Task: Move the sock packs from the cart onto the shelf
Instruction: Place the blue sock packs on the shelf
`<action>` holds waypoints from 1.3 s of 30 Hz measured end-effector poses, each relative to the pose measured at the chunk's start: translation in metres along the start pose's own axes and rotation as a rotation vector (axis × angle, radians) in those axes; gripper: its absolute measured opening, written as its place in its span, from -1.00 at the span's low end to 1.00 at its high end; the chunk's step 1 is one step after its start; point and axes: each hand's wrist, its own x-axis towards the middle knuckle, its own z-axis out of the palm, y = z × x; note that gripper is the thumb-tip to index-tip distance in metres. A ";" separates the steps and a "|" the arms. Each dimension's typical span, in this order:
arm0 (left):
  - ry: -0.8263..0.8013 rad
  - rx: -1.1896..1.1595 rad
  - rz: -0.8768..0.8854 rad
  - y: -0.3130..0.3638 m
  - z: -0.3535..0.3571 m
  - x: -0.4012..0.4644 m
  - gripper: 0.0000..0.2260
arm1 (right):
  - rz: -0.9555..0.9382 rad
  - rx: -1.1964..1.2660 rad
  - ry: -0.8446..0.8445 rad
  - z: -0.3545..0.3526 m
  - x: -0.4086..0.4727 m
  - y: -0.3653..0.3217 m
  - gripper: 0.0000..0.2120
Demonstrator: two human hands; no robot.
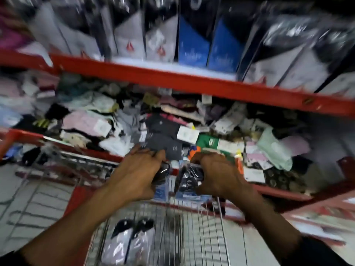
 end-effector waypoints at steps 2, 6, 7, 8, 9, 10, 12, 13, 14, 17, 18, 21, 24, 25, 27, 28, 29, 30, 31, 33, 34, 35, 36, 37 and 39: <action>0.053 0.067 -0.010 -0.013 -0.054 -0.004 -0.32 | -0.010 -0.021 0.087 -0.058 0.003 -0.015 -0.45; 0.222 0.163 -0.019 -0.026 -0.142 -0.010 -0.33 | -0.030 -0.066 0.233 -0.151 0.003 -0.039 -0.45; 0.253 0.163 -0.025 -0.029 -0.160 -0.009 -0.34 | -0.037 -0.071 0.266 -0.170 0.003 -0.043 -0.46; 0.267 0.154 -0.031 -0.031 -0.175 -0.009 -0.36 | -0.038 -0.077 0.290 -0.188 0.003 -0.047 -0.47; 0.313 0.149 -0.021 -0.034 -0.194 -0.008 -0.37 | -0.047 -0.086 0.330 -0.209 0.004 -0.051 -0.47; 0.359 0.154 -0.013 -0.037 -0.208 -0.006 -0.38 | -0.050 -0.097 0.369 -0.223 0.005 -0.053 -0.48; 0.460 0.170 0.005 -0.042 -0.240 0.001 -0.37 | -0.046 -0.126 0.440 -0.255 0.011 -0.055 -0.49; 0.484 0.171 0.009 -0.045 -0.252 0.007 -0.35 | -0.038 -0.139 0.465 -0.267 0.015 -0.055 -0.49; 0.509 0.170 0.019 -0.048 -0.264 0.014 -0.35 | -0.035 -0.152 0.493 -0.282 0.019 -0.055 -0.48; 0.549 0.180 0.027 -0.058 -0.290 0.043 -0.33 | -0.009 -0.184 0.547 -0.317 0.034 -0.051 -0.42; 0.565 0.171 0.027 -0.060 -0.296 0.053 -0.34 | 0.009 -0.190 0.551 -0.327 0.040 -0.050 -0.39; 0.606 0.145 0.022 -0.065 -0.306 0.085 -0.33 | 0.064 -0.190 0.527 -0.348 0.063 -0.044 -0.42; 0.600 0.112 0.011 -0.065 -0.305 0.113 -0.32 | 0.137 -0.194 0.453 -0.354 0.084 -0.037 -0.53; 0.590 0.100 0.005 -0.064 -0.303 0.121 -0.32 | 0.159 -0.195 0.418 -0.354 0.090 -0.033 -0.53; 0.564 0.080 -0.001 -0.061 -0.299 0.134 -0.33 | 0.187 -0.204 0.355 -0.352 0.101 -0.024 -0.47; 0.550 0.073 -0.007 -0.059 -0.297 0.139 -0.35 | 0.194 -0.211 0.332 -0.350 0.105 -0.021 -0.42; 0.537 0.065 -0.015 -0.057 -0.294 0.144 -0.37 | 0.198 -0.213 0.314 -0.347 0.109 -0.017 -0.37; 0.525 0.055 -0.023 -0.055 -0.292 0.148 -0.40 | 0.202 -0.214 0.301 -0.345 0.112 -0.014 -0.33; 0.511 0.037 -0.029 -0.054 -0.289 0.153 -0.41 | 0.204 -0.218 0.287 -0.343 0.115 -0.011 -0.32; 0.485 0.002 -0.032 -0.053 -0.284 0.159 -0.42 | 0.217 -0.257 0.249 -0.340 0.118 -0.008 -0.35; 0.476 -0.006 -0.032 -0.054 -0.282 0.162 -0.41 | 0.227 -0.287 0.231 -0.338 0.120 -0.007 -0.37; 0.470 -0.017 -0.031 -0.054 -0.280 0.165 -0.40 | 0.241 -0.315 0.218 -0.336 0.121 -0.006 -0.38; 0.467 -0.035 -0.030 -0.054 -0.278 0.168 -0.38 | 0.252 -0.333 0.215 -0.335 0.123 -0.004 -0.37; 0.465 -0.057 -0.027 -0.054 -0.278 0.171 -0.35 | 0.260 -0.345 0.221 -0.334 0.125 -0.002 -0.35; 0.467 -0.090 -0.009 -0.054 -0.278 0.176 -0.29 | 0.261 -0.376 0.245 -0.333 0.126 0.000 -0.34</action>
